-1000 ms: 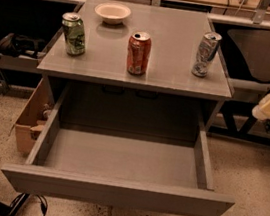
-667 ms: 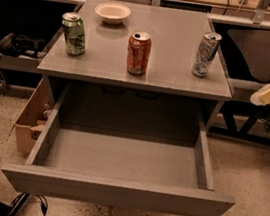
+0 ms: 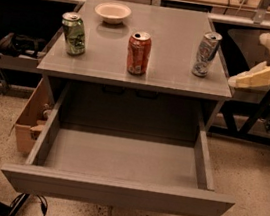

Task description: Place redbull can into top drawer

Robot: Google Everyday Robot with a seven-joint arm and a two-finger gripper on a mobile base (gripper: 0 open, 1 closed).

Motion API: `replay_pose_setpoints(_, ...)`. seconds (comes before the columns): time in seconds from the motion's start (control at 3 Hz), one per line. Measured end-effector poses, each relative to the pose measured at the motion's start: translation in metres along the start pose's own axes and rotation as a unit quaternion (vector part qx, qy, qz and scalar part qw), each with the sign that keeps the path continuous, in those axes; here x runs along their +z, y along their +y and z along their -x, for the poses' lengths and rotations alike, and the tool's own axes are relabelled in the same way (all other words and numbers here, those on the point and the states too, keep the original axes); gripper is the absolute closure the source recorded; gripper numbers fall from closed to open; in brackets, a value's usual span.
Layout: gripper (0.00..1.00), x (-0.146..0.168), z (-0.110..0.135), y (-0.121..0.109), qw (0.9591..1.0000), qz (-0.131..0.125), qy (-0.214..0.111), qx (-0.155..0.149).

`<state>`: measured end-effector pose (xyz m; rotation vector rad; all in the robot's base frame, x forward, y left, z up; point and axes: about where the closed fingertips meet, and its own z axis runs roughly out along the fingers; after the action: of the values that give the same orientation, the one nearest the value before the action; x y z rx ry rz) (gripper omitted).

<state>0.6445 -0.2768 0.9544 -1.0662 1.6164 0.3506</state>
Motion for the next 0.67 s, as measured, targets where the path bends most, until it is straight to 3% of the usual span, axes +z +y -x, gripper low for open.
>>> replay_pose_setpoints(0.33,0.00,0.028,-0.015,-0.008,0.9967,0.009,-0.061,0.054)
replay_pose_setpoints(0.67,0.00,0.048,-0.024,-0.016,0.9912,0.012,-0.097,0.089)
